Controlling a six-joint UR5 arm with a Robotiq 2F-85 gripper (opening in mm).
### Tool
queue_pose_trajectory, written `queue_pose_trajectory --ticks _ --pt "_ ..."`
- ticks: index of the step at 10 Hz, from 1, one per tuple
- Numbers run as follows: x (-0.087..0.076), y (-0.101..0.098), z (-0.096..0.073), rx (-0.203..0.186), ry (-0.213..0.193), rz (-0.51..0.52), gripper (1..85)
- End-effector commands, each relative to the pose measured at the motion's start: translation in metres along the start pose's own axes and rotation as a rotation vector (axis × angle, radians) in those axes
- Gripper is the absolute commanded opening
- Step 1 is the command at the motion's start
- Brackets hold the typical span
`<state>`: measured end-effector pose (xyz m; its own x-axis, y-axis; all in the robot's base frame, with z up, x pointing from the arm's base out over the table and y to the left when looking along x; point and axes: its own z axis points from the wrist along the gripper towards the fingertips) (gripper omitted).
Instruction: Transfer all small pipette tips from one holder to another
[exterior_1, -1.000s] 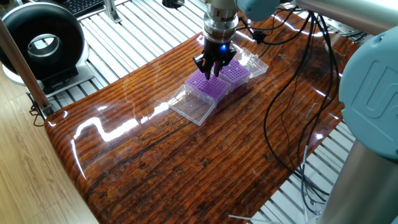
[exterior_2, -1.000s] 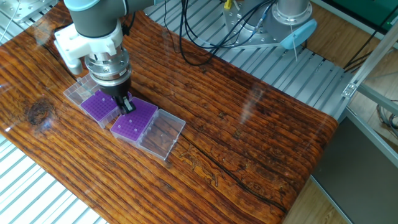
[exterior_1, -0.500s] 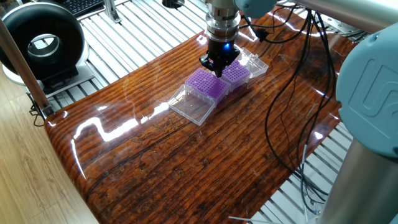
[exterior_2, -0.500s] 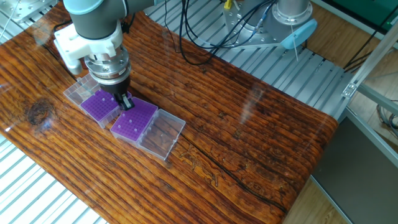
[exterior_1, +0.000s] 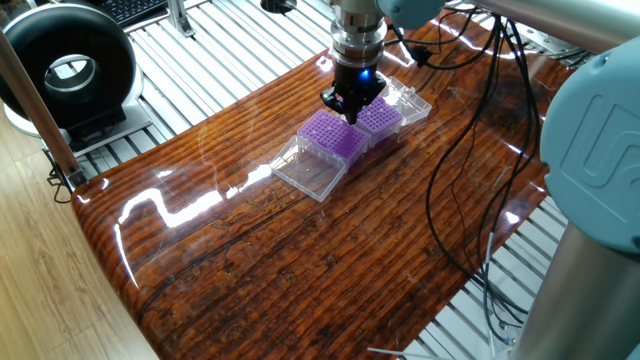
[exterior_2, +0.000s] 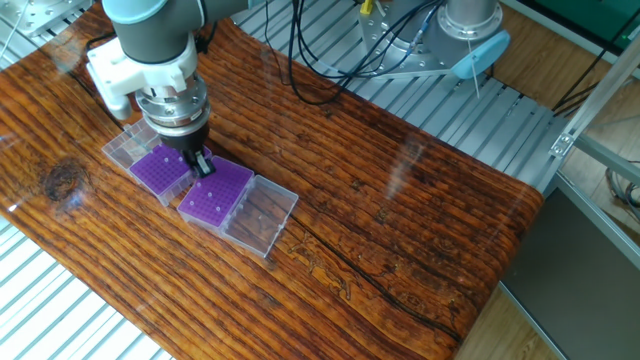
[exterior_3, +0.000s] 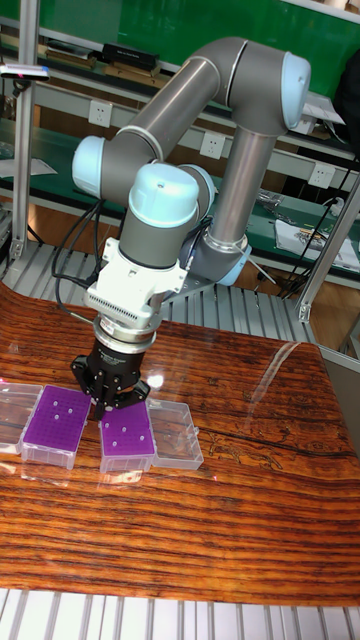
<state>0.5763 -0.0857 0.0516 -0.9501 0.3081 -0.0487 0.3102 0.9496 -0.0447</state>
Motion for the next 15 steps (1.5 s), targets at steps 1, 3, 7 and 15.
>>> queue_pose_trajectory --ticks 1,3,7,15 --pt "-0.007 0.004 -0.001 -0.020 -0.026 -0.010 1.3" --pt "0.007 0.010 -0.001 -0.043 0.027 -0.067 8.7" --pt "0.004 0.009 -0.001 -0.040 0.023 -0.070 15.7" --pt "-0.012 0.020 0.001 -0.062 0.019 -0.041 23.0"
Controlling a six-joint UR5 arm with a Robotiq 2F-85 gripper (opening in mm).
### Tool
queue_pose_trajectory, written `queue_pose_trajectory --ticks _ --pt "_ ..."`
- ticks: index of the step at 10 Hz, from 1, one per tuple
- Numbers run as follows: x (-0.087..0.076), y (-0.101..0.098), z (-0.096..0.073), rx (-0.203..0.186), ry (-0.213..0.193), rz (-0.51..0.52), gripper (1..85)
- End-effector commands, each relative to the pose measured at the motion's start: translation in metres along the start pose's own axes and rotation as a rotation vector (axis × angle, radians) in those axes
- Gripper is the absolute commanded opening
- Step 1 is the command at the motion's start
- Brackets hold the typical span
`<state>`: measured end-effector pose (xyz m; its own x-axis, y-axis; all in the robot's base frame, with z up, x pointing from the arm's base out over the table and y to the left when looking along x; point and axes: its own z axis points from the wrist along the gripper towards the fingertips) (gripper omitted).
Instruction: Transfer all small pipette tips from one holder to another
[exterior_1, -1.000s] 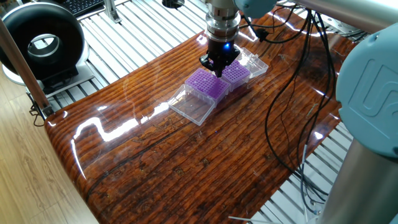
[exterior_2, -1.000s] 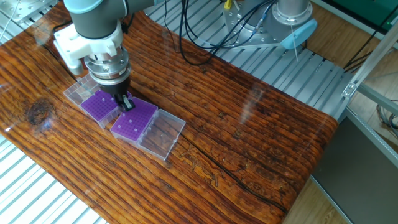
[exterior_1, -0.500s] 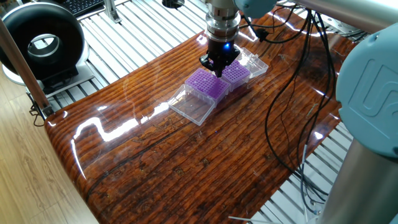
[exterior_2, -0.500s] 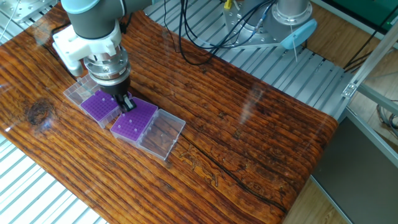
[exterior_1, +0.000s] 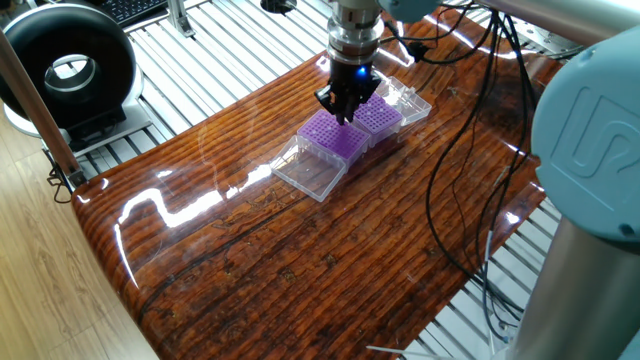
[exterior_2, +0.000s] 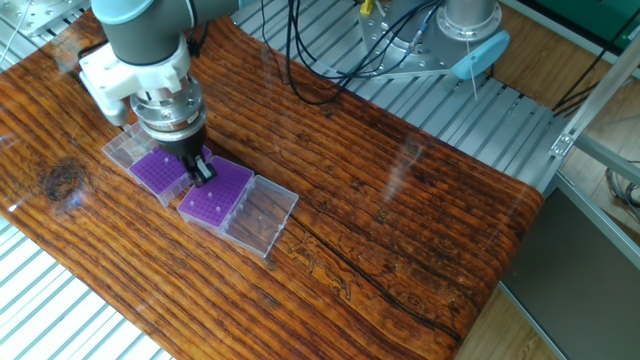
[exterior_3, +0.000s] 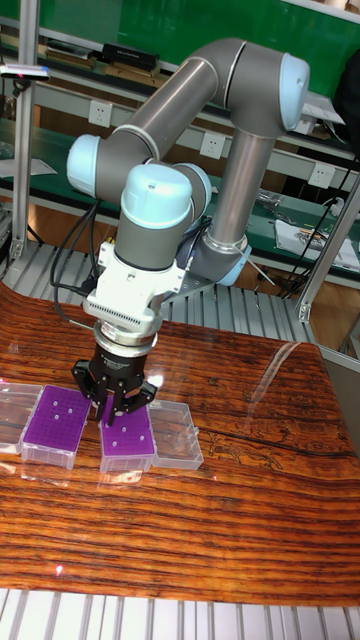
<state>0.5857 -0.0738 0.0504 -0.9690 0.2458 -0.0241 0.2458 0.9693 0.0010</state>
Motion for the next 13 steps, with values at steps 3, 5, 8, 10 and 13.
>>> queue_pose_trajectory --ticks 3,5,8,10,13 --pt "-0.008 0.008 -0.002 -0.011 0.003 0.061 22.3" --pt "-0.003 0.016 -0.004 -0.045 0.020 0.095 23.0" --pt "-0.004 0.017 -0.002 -0.066 0.033 0.115 23.7" --pt "-0.004 0.014 -0.001 -0.060 0.037 0.106 26.3" --pt "-0.003 0.011 0.000 -0.049 0.036 0.110 26.3"
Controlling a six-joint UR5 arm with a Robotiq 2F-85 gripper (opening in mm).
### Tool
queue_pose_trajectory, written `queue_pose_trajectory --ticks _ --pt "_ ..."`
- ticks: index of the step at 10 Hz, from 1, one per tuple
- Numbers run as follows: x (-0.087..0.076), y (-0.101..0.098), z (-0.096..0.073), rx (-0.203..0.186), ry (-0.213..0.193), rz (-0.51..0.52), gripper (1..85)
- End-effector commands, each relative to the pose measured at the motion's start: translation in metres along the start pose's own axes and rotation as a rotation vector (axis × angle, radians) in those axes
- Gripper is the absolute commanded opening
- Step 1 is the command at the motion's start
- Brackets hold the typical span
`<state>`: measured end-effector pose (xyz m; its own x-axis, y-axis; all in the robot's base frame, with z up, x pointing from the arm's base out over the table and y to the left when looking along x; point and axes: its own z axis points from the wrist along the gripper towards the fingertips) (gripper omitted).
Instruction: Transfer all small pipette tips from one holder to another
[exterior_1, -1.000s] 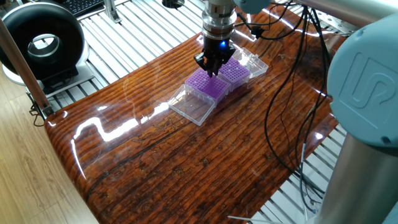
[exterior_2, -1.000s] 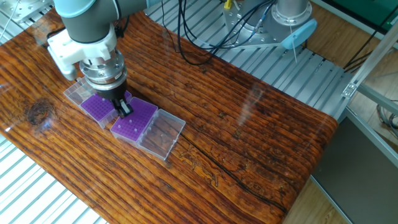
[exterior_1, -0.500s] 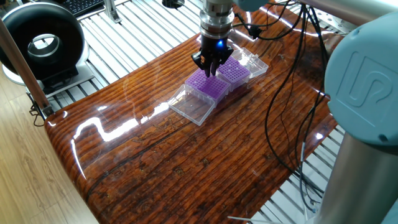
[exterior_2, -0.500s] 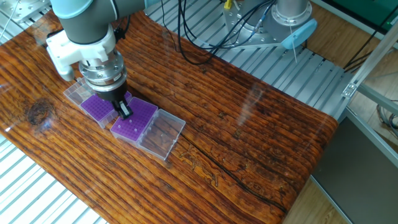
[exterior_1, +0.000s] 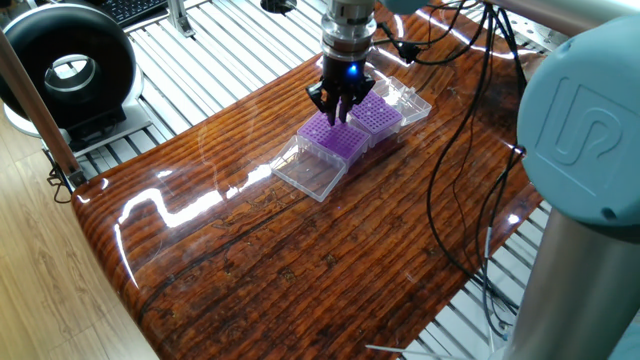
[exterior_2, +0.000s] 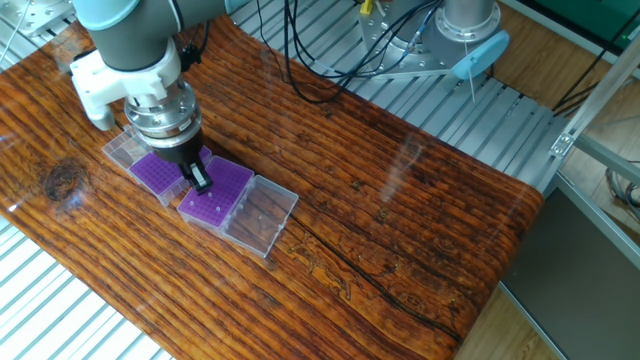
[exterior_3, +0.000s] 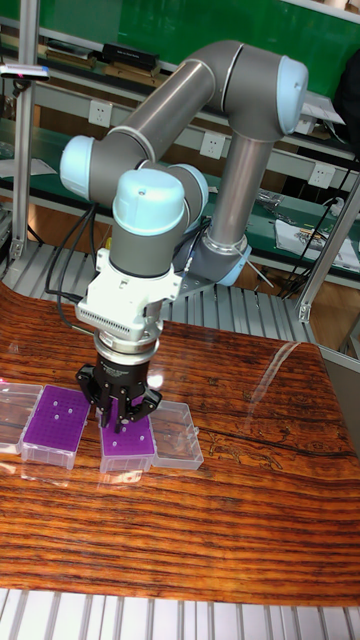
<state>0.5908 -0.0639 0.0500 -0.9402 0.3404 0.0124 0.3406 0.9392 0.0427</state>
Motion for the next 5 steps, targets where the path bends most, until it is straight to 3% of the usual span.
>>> queue_pose_trajectory --ticks 1,5 --pt "0.0010 -0.0005 -0.0006 -0.008 0.003 0.012 26.3" --pt "0.0055 -0.0038 0.0009 -0.003 -0.002 0.017 26.3"
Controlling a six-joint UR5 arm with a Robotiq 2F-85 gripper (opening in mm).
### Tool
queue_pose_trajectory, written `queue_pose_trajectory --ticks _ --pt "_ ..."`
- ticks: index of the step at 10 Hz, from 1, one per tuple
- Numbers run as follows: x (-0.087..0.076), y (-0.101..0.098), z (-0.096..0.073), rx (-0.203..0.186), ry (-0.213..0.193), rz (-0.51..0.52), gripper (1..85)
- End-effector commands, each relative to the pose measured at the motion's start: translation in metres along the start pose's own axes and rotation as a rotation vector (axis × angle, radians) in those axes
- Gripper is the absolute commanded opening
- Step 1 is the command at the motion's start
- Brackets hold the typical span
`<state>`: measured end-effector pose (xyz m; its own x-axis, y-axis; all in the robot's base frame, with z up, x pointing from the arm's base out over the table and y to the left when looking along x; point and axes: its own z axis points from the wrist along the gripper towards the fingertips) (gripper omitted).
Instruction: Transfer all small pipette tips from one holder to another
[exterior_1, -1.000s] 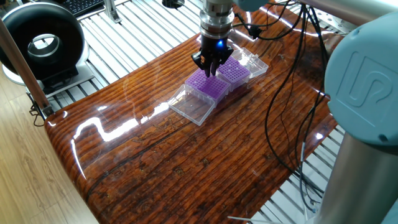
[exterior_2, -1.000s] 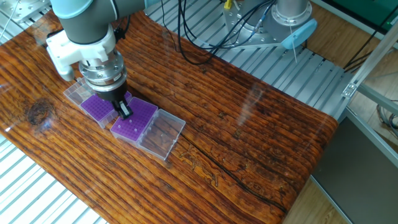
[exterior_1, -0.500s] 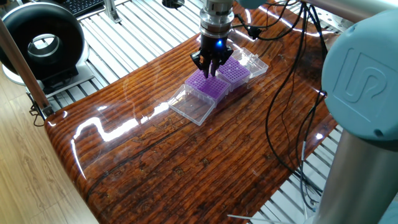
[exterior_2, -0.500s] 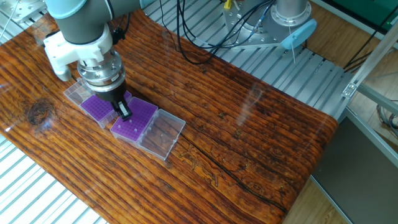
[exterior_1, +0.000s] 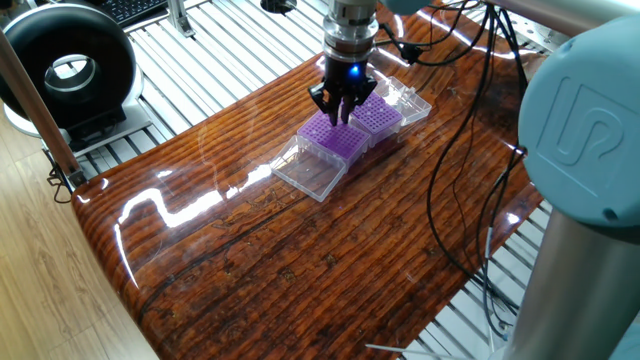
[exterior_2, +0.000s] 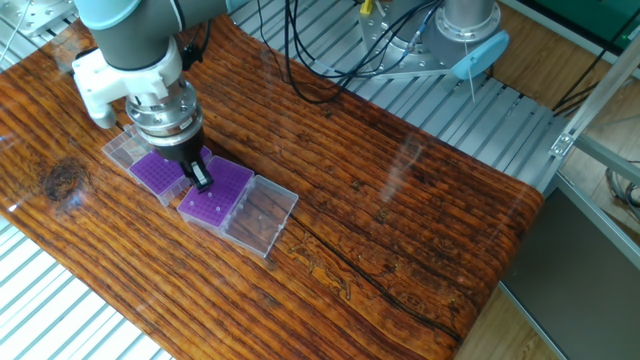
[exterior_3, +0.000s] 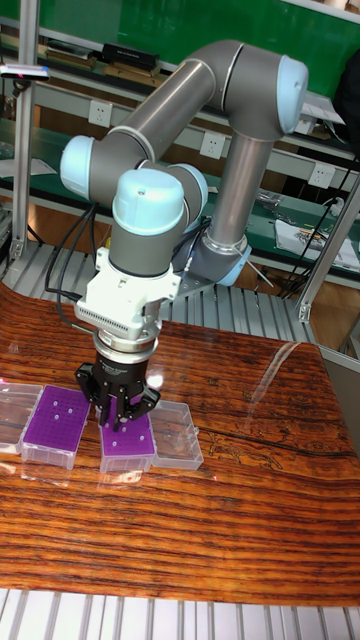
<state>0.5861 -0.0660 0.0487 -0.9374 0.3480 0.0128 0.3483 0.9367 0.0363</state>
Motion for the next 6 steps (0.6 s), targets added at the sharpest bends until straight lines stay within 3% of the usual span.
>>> queue_pose_trajectory --ticks 1,6 --pt "0.0020 -0.0016 -0.0004 -0.008 -0.003 0.009 26.3" --pt "0.0021 -0.0054 0.0003 0.000 -0.002 0.012 25.7"
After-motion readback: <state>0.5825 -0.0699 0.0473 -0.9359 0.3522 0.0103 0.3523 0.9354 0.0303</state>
